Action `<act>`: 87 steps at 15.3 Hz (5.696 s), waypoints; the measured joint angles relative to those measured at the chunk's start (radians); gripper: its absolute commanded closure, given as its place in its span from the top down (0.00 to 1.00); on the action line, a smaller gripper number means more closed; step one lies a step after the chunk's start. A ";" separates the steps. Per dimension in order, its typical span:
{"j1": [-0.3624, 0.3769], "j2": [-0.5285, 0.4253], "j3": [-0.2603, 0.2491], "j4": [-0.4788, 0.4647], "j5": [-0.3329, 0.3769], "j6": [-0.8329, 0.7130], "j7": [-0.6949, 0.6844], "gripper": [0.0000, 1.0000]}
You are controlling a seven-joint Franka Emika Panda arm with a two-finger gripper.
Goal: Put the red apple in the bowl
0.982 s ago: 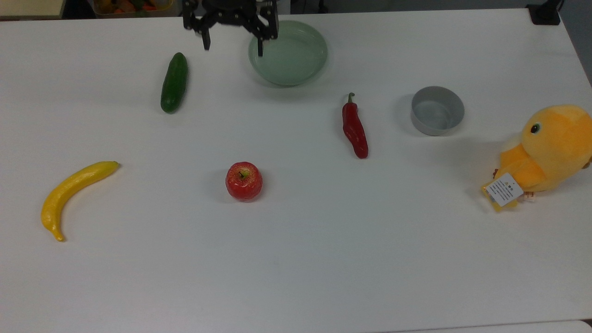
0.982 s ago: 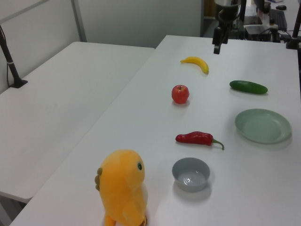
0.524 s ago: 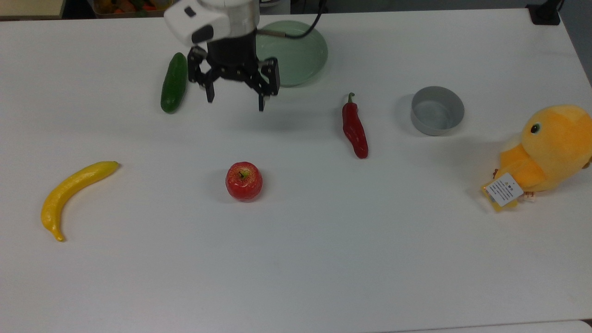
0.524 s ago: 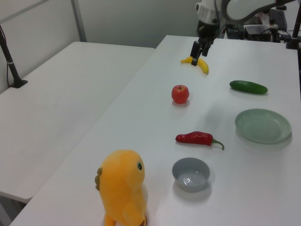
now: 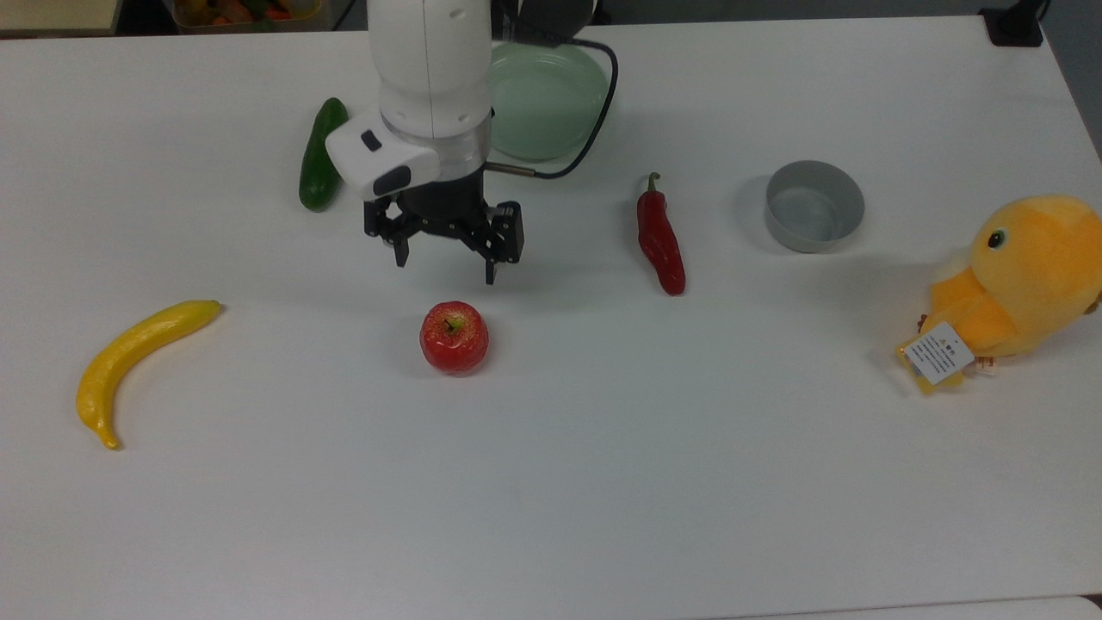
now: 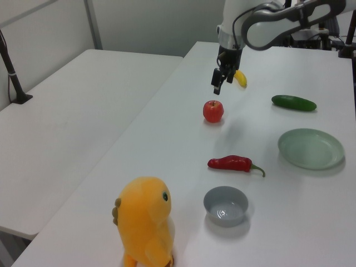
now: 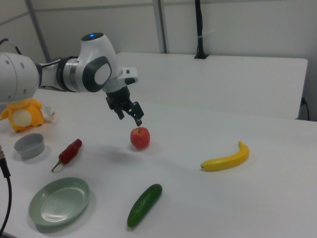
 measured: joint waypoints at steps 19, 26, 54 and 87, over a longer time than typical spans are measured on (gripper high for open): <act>0.014 0.207 0.004 0.089 -0.120 0.111 0.089 0.20; -0.005 0.116 0.054 0.077 -0.120 0.078 0.109 0.23; 0.314 0.116 0.433 0.042 -0.276 -0.014 0.287 0.33; -0.004 -0.327 -0.018 -0.048 0.119 -0.404 -0.037 1.00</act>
